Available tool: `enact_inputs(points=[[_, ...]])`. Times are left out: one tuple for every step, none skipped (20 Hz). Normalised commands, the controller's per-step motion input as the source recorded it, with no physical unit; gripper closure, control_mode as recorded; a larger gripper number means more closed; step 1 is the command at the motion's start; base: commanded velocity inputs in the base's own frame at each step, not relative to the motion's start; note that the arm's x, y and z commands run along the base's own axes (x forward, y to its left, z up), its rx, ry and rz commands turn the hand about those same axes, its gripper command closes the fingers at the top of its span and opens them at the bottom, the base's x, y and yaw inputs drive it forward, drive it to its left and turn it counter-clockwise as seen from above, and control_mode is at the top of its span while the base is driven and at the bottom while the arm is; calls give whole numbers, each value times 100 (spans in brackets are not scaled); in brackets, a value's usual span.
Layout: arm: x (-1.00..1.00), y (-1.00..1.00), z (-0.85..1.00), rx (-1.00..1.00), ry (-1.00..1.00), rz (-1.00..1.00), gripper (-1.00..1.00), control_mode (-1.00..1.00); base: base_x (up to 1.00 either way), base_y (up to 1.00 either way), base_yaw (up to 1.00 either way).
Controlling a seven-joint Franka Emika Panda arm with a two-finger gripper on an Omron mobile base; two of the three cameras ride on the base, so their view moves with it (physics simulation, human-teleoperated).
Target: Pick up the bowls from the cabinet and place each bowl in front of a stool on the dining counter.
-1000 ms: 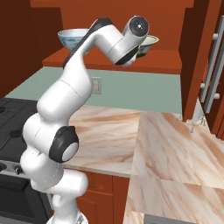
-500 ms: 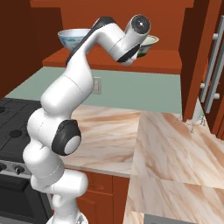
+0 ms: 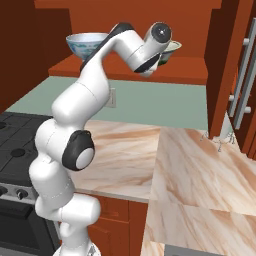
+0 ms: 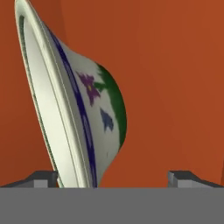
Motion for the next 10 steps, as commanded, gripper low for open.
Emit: enact_inputs(points=[[41, 0, -4, 0, 0, 0, -100, -100, 0, 0, 0], [38, -2, 0, 0, 0, 0, -100, -100, 0, 0, 0], [37, -9, 0, 0, 0, 0, -100, -100, 0, 0, 0], [38, -7, 0, 0, 1, 0, -100, -100, 0, 0, 0], [40, -6, 0, 0, 1, 0, -100, -100, 0, 0, 0], [41, -4, 0, 0, 1, 0, -100, -100, 0, 0, 0], [39, -5, 0, 0, 1, 0, -100, -100, 0, 0, 0], [39, -6, 0, 0, 1, 0, -100, -100, 0, 0, 0], [41, -6, 0, 0, 1, 0, -100, -100, 0, 0, 0], [39, -6, 0, 0, 1, 0, -100, -100, 0, 0, 0]])
